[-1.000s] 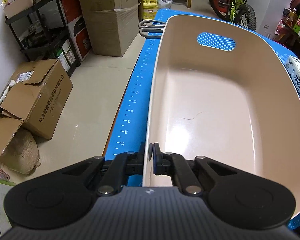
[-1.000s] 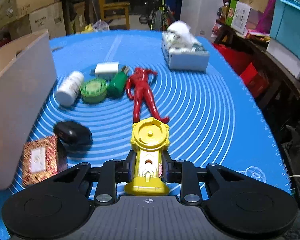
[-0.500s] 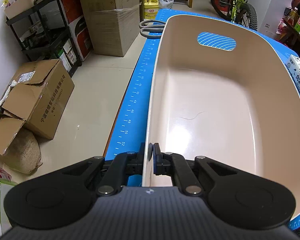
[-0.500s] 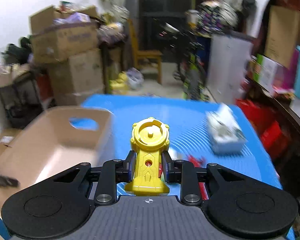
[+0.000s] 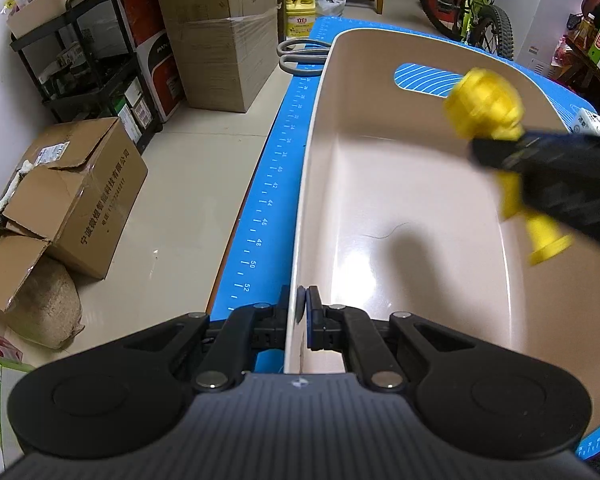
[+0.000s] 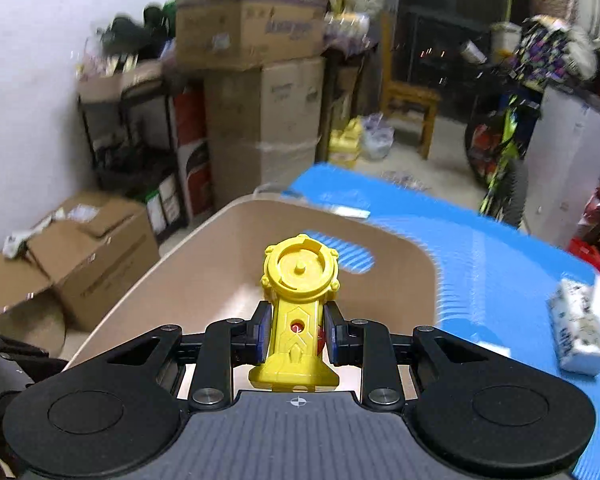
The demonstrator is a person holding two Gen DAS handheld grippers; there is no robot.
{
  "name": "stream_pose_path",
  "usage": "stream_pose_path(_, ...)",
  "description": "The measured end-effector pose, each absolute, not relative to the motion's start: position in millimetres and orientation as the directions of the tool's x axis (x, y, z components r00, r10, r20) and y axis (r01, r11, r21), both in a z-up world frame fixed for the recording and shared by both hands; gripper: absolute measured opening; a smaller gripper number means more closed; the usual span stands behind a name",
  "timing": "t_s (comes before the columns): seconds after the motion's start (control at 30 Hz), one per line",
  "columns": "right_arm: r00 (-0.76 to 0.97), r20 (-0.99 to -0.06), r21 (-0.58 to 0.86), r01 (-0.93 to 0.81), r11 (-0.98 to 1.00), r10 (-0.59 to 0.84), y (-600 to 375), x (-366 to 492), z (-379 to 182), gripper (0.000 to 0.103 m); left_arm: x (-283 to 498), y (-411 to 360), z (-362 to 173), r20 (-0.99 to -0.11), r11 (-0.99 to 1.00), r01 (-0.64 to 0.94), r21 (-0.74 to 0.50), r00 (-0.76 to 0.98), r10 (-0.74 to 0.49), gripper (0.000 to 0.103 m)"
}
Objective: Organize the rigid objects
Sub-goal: 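Carry the yellow toy into the basket and open the right tool, then grasp the red patterned box with the right tool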
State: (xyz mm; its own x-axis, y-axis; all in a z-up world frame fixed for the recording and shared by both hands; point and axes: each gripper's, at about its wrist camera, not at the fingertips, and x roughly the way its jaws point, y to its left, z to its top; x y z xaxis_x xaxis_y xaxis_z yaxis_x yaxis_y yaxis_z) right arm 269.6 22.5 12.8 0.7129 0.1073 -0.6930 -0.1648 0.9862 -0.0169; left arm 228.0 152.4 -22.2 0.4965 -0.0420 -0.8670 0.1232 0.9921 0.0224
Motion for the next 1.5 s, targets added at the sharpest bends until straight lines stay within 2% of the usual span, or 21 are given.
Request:
stream_pose_path(0.33, 0.468, -0.88, 0.002, -0.17, 0.985, 0.082, 41.8, 292.6, -48.0, 0.035, 228.4, 153.3, -22.8, -0.868, 0.992, 0.122, 0.019, 0.495, -0.044, 0.008)
stream_pose_path(0.6, 0.358, -0.932, -0.011, -0.175, 0.984, 0.053, 53.4, 299.6, -60.7, 0.036, 228.1, 153.0, -24.7, -0.868, 0.992, 0.121, 0.019, 0.495, -0.044, 0.008)
stream_pose_path(0.63, 0.36, -0.932, -0.013, -0.175, 0.984, 0.052, 52.8, 299.8, -60.3, 0.036, 228.1, 152.3, -24.3, -0.868, 0.993, 0.12, 0.018, 0.494, -0.044, 0.008)
stream_pose_path(0.7, 0.385, -0.921, -0.018, -0.176, 0.984, 0.052, 52.9, 298.1, -55.9, 0.044, 227.6, 151.9, -23.9, -0.868, 0.993, 0.119, 0.018, 0.494, -0.044, 0.008)
stream_pose_path(0.77, 0.42, -0.907, -0.034, -0.171, 0.985, 0.041, 53.5, 298.7, -49.2, 0.062, 227.6, 151.9, -23.8, -0.868, 0.993, 0.12, 0.017, 0.494, -0.045, 0.008)
stream_pose_path(0.8, 0.44, -0.897, -0.037, -0.166, 0.985, 0.041, 51.8, 295.4, -44.1, 0.066, 227.6, 152.0, -23.8, -0.868, 0.993, 0.12, 0.017, 0.494, -0.045, 0.008)
stream_pose_path(0.9, 0.488, -0.871, -0.024, -0.156, 0.987, 0.056, 42.2, 283.5, -25.9, 0.068, 227.5, 151.9, -23.7, -0.868, 0.993, 0.121, 0.015, 0.494, -0.047, 0.008)
stream_pose_path(0.97, 0.524, -0.849, -0.015, -0.142, 0.99, 0.063, 30.2, 272.9, -11.4, 0.075, 227.3, 151.8, -23.7, -0.868, 0.993, 0.121, 0.015, 0.494, -0.047, 0.008)
stream_pose_path(1.07, 0.566, -0.822, -0.014, -0.12, 0.993, 0.057, 10.7, 262.8, 6.0, 0.079, 227.4, 151.8, -23.5, -0.868, 0.992, 0.122, 0.018, 0.494, -0.045, 0.008)
stream_pose_path(1.2, 0.619, -0.783, 0.015, -0.093, 0.996, 0.07, -23.5, 244.0, 27.1, 0.078, 226.8, 151.1, -24.0, -0.868, 0.992, 0.125, 0.024, 0.495, -0.041, 0.008)
stream_pose_path(1.27, 0.642, -0.766, -0.006, -0.052, 0.999, 0.029, -41.1, 235.8, 34.0, 0.082, 227.0, 150.6, -24.5, -0.868, 0.992, 0.123, 0.023, 0.494, -0.041, 0.008)
stream_pose_path(1.5, 0.693, -0.721, 0.004, -0.024, 1.0, 0.02, -83.3, 199.7, 47.0, 0.083, 227.1, 148.8, -24.7, -0.868, 0.992, 0.122, 0.025, 0.494, -0.039, 0.008)
